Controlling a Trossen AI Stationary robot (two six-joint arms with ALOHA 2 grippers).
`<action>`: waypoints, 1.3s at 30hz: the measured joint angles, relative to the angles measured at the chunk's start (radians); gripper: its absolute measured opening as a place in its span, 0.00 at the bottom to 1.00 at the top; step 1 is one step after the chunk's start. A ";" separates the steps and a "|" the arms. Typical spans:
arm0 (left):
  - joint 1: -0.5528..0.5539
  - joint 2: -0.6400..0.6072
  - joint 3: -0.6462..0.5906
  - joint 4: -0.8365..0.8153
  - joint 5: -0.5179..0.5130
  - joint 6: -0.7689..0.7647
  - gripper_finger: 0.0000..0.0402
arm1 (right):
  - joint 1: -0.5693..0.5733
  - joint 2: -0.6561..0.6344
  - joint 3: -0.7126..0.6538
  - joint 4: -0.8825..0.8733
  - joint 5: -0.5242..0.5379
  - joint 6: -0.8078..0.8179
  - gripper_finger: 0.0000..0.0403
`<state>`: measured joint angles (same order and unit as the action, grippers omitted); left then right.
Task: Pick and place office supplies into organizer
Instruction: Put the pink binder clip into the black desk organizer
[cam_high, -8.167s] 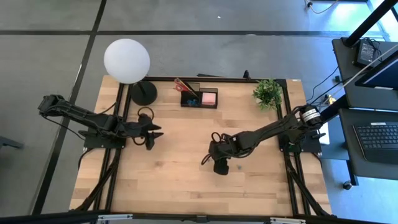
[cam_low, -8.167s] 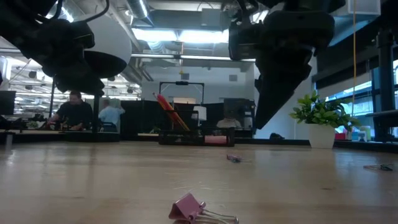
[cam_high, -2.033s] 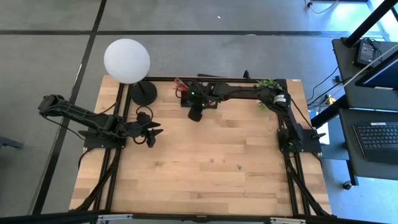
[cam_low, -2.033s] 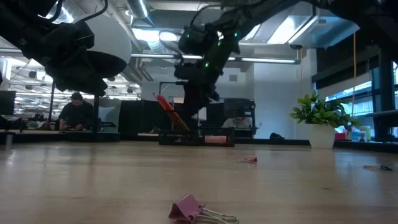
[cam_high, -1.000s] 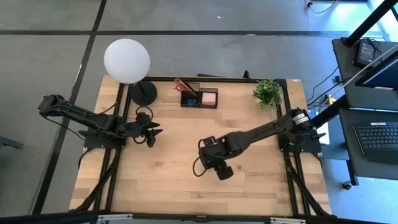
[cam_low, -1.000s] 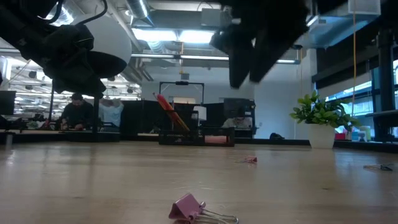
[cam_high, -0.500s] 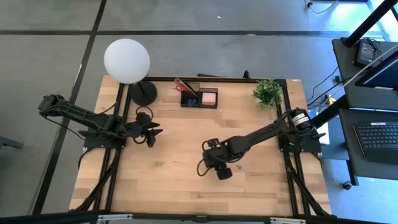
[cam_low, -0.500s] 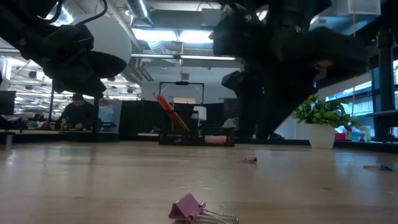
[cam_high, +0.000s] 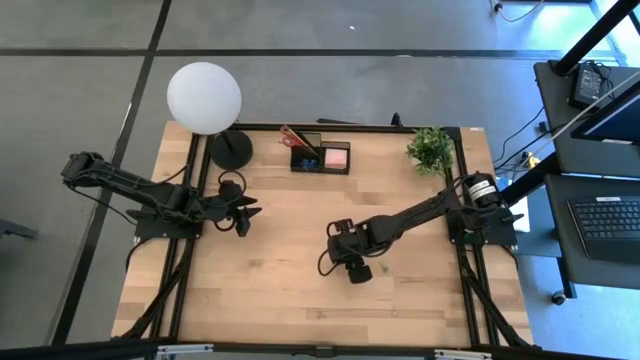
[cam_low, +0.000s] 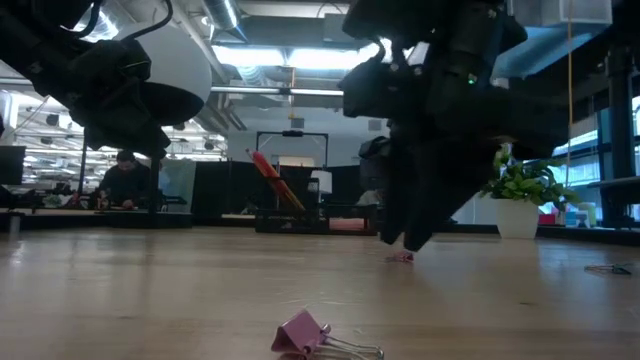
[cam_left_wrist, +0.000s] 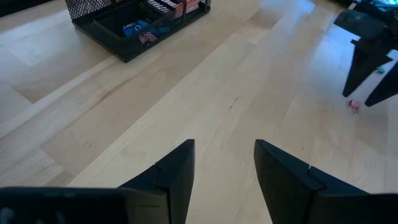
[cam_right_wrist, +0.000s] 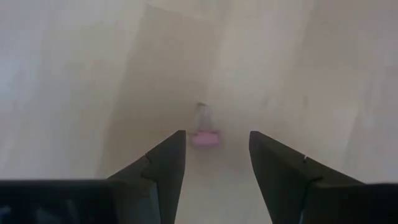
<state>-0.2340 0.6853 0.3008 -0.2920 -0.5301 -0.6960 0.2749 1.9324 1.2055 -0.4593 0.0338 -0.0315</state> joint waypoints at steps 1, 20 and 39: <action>0.000 0.000 0.000 0.000 0.000 0.000 0.40 | -0.005 0.000 -0.001 -0.002 0.000 -0.001 0.45; 0.000 0.000 0.000 0.002 -0.004 -0.001 0.40 | -0.005 0.035 0.002 0.021 -0.037 0.012 0.45; 0.000 0.000 0.000 0.003 -0.005 -0.016 0.40 | 0.046 0.039 0.000 0.073 -0.059 0.028 0.45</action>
<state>-0.2340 0.6853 0.3008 -0.2893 -0.5346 -0.7121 0.3213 1.9715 1.2053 -0.3863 -0.0248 -0.0035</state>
